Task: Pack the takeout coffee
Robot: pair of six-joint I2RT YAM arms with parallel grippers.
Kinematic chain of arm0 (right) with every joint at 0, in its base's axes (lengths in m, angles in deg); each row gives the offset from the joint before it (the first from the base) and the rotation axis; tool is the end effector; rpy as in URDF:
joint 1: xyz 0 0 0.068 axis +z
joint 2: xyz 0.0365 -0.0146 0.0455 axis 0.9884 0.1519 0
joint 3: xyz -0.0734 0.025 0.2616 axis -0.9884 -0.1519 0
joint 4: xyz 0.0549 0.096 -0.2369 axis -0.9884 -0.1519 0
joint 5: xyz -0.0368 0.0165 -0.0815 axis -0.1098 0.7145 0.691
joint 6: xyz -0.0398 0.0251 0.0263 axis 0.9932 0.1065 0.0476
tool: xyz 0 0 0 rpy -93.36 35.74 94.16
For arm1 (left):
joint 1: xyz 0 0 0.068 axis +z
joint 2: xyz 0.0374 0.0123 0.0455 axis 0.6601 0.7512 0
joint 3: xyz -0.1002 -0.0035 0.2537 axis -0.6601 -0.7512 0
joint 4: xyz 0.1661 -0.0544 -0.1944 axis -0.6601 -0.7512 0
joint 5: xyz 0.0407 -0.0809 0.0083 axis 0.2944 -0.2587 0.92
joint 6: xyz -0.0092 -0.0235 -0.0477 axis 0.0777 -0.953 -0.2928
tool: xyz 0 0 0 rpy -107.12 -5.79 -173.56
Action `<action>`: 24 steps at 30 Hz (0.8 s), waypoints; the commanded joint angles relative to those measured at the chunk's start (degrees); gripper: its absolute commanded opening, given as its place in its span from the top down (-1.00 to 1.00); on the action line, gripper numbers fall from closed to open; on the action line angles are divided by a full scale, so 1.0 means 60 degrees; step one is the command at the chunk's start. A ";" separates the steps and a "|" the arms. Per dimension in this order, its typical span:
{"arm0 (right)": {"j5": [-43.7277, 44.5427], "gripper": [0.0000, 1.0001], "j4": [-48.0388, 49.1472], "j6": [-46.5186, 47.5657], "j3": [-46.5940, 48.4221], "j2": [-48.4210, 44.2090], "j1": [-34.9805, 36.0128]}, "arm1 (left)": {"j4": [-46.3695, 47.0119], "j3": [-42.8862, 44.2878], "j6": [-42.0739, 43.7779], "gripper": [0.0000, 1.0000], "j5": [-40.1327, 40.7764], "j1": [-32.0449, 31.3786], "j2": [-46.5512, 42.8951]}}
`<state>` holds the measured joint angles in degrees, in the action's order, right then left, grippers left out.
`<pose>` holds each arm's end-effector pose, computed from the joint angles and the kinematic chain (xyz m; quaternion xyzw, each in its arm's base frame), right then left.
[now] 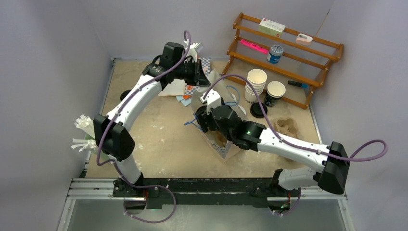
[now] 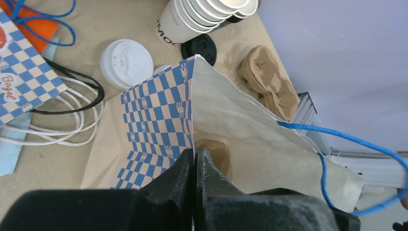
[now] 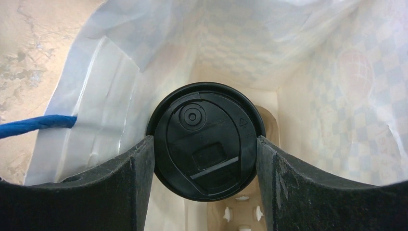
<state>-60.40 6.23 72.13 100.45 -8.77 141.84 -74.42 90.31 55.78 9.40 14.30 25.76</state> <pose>0.1596 0.2516 0.3296 -0.2363 0.7650 0.1693 0.5747 0.3446 -0.1970 0.3786 0.1513 0.8409 -0.4190 0.3073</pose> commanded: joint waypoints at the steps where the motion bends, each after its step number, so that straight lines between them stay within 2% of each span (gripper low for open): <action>1: 0.0241 0.85 0.0004 -0.0339 -0.0186 -0.0280 -0.0118 | 0.1085 0.0222 0.0023 1.00 -0.1033 -0.0170 -0.0244; 9: 0.1030 0.84 0.0411 -0.0636 -0.0617 -0.0042 -0.0710 | 0.0765 0.0632 0.0866 1.00 -0.1158 -0.1553 0.0088; 13: 0.1581 0.83 0.0364 -0.0582 -0.0656 -0.0204 -0.0815 | 0.0987 0.0678 0.0929 1.00 -0.1029 -0.1631 -0.0020; 17: 0.1505 0.83 0.0276 -0.0544 -0.0746 -0.0705 -0.0903 | 0.1357 0.0981 0.0914 1.00 -0.1091 -0.1632 -0.0023; 24: 0.1553 0.84 -0.0210 -0.0611 -0.0845 -0.1524 -0.1033 | 0.1032 0.1620 0.1296 1.00 -0.1219 -0.1625 0.0301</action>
<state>-53.23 5.56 69.49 95.88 -14.51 136.40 -70.46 96.47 61.05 3.96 4.92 27.03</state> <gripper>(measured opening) 0.714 0.022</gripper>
